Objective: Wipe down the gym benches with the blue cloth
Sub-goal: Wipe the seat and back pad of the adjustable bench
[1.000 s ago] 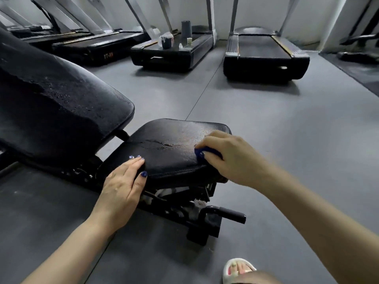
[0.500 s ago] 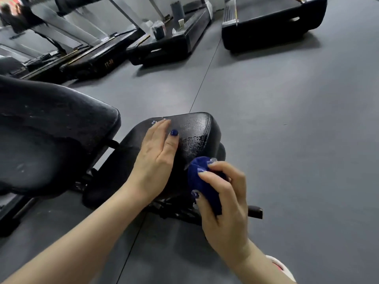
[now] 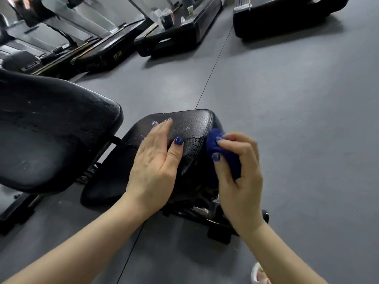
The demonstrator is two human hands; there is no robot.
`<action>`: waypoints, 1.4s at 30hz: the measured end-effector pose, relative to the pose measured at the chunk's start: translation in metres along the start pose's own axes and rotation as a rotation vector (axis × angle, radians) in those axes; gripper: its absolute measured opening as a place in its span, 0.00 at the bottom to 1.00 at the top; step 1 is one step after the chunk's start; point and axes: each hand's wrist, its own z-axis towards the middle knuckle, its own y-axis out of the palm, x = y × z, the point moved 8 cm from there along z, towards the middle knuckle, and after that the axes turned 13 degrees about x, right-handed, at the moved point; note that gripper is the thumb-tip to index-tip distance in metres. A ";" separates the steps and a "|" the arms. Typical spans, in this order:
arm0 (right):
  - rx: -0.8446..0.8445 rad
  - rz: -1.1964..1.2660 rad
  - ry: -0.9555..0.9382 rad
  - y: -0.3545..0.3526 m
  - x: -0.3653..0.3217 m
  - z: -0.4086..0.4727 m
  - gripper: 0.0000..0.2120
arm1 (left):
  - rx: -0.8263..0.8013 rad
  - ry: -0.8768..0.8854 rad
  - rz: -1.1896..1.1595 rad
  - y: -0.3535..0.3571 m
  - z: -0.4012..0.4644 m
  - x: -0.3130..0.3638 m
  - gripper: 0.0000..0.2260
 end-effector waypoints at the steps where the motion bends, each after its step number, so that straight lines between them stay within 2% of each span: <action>1: -0.039 0.001 -0.053 -0.002 -0.010 -0.013 0.06 | 0.000 0.004 0.004 0.000 0.001 0.000 0.32; 4: -0.138 0.003 -0.139 -0.006 -0.019 -0.026 0.07 | 0.001 0.002 0.014 0.000 0.001 0.000 0.31; 8: -0.148 -0.110 -0.074 0.001 -0.003 0.032 0.07 | -0.004 -0.012 0.012 0.000 0.000 -0.001 0.28; 10: -0.217 -0.185 -0.085 0.010 -0.007 0.052 0.07 | 0.008 -0.015 0.002 0.000 -0.001 -0.002 0.28; 16: -0.571 -0.280 -0.454 0.026 -0.050 0.040 0.05 | 0.011 -0.009 0.000 0.001 -0.001 -0.005 0.28; 18: -0.646 -0.316 -0.431 0.039 -0.047 0.056 0.05 | -0.008 -0.003 0.007 0.002 0.000 -0.004 0.29; 23: -0.709 -0.613 -0.154 0.062 -0.021 0.105 0.09 | 0.002 -0.012 0.007 0.001 0.001 -0.004 0.31; 26: -0.830 -0.783 -0.179 0.074 -0.035 0.111 0.08 | -0.009 -0.017 0.039 0.000 0.001 -0.003 0.32; 28: -0.825 -0.812 -0.225 0.076 -0.053 0.113 0.08 | -0.029 -0.018 0.069 0.000 0.002 -0.002 0.33; 31: -0.743 -0.765 -0.214 0.066 -0.064 0.117 0.08 | -0.067 -0.004 0.103 0.004 0.002 -0.001 0.34; 35: -0.664 -0.610 -0.135 0.057 -0.044 0.115 0.08 | -0.075 0.009 0.101 0.006 0.003 -0.004 0.33; 38: -0.695 -0.481 -0.208 0.062 -0.033 0.109 0.08 | -0.062 0.034 0.112 0.007 0.003 -0.005 0.34; 42: -0.819 -0.337 -0.351 0.063 -0.033 0.099 0.10 | -0.077 0.054 0.097 0.007 0.002 -0.004 0.33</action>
